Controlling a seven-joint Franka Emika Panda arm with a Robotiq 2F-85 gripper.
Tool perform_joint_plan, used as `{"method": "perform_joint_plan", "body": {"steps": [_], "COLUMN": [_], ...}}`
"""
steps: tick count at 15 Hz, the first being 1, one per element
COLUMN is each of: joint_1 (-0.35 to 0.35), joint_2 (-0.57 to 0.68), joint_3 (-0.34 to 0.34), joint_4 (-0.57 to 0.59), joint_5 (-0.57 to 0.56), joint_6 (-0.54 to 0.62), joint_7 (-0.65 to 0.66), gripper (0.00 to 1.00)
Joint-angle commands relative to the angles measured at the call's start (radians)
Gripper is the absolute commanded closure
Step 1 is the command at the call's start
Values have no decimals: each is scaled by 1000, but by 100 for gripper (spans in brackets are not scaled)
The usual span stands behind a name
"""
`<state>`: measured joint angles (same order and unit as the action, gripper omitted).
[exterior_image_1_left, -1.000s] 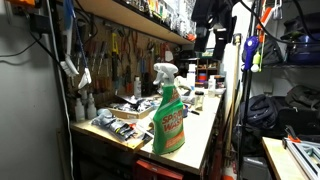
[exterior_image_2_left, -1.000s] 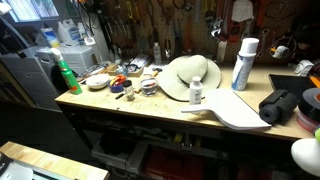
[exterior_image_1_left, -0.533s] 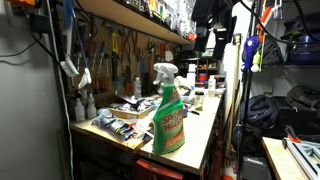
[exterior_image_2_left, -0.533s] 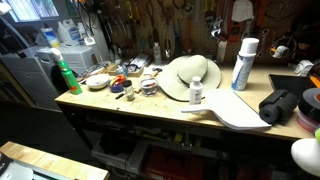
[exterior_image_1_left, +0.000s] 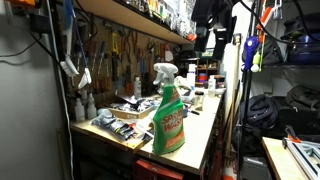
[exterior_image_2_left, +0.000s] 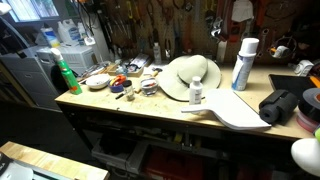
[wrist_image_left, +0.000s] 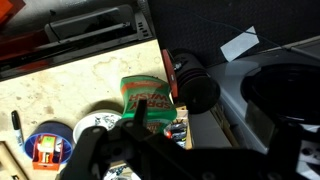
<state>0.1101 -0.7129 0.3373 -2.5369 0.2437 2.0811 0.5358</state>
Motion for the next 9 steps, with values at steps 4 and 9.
{"method": "perform_joint_plan", "body": {"steps": [4,9], "joint_1": [-17,-63], "joint_2": [8,-13], "joint_3": [-26,-145], "joint_4": [-4,-75], "joint_5": [-4,0], "joint_6": [-22,-197], "joint_7": [15,-36], "gripper": [0,0]}}
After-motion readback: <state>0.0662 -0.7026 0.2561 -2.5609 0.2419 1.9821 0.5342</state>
